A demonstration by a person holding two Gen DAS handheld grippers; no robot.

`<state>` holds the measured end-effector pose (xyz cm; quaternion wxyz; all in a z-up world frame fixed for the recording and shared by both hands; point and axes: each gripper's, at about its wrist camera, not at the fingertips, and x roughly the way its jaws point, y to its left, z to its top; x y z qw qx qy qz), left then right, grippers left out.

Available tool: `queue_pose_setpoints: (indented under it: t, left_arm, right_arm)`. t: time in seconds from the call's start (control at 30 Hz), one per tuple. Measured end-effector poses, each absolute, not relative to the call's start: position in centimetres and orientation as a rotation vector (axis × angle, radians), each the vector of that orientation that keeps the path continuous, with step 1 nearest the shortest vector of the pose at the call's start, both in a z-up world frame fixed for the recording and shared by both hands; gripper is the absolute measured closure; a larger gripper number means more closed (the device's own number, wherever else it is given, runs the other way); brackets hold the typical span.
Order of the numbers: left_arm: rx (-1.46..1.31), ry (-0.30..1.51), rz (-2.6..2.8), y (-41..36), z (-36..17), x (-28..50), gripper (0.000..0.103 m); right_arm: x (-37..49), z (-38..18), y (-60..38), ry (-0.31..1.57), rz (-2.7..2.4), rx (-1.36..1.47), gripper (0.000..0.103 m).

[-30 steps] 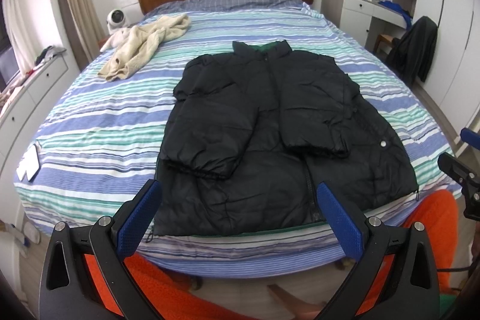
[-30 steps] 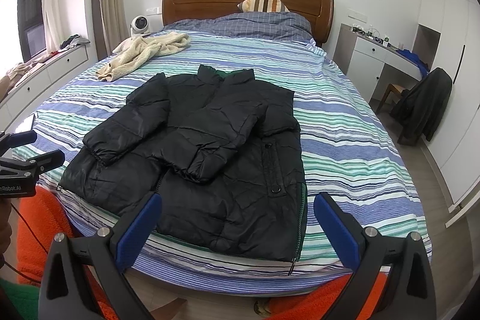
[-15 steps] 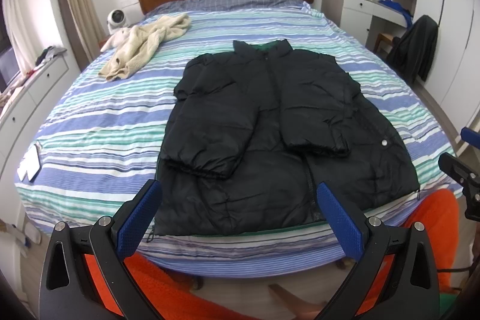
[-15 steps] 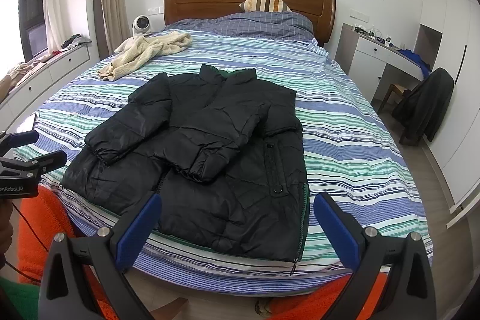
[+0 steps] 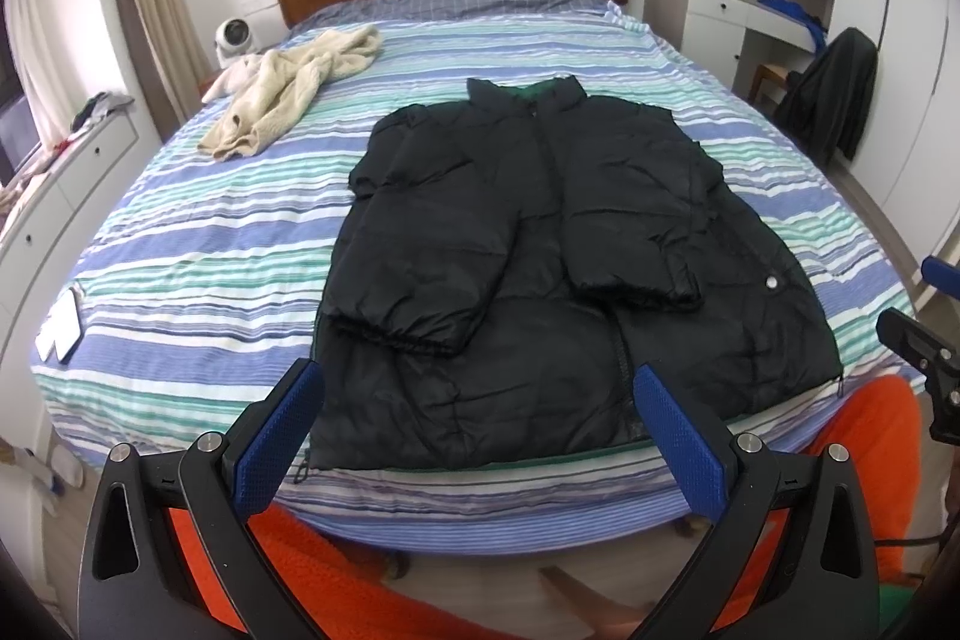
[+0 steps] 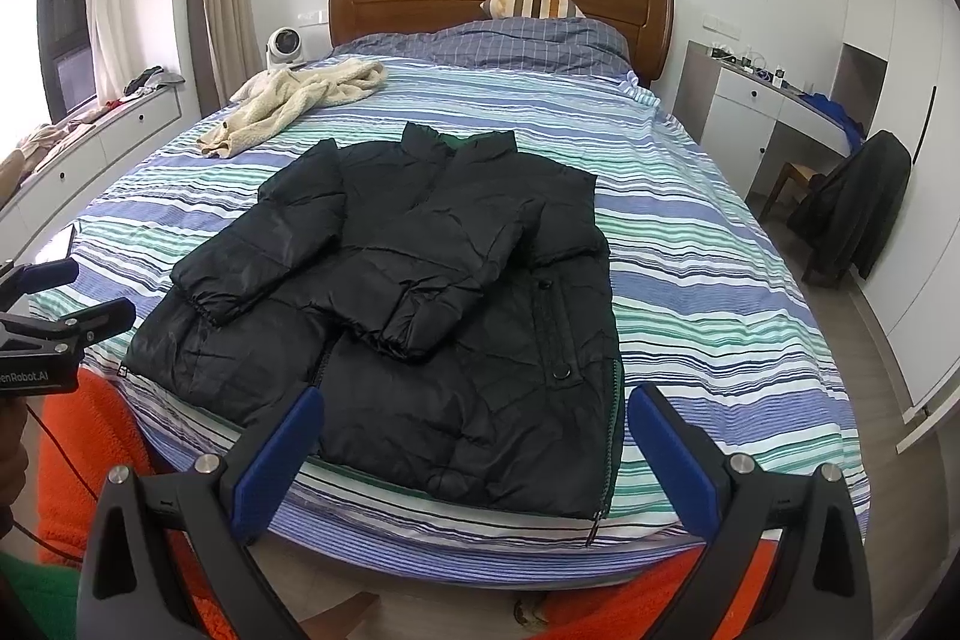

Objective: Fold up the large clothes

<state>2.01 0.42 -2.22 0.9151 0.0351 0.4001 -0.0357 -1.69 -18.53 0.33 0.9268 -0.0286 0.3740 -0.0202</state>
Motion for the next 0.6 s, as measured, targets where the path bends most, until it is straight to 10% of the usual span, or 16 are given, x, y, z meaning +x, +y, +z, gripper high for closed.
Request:
queue_pose_setpoints:
  t: [0.6]
  left_arm:
    - [0.071,0.825,-0.021,2.0,-2.7,2.0,0.000]
  right_arm:
    - [0.3,-0.3,-18.8,0.714,0.076,-0.179,0.000]
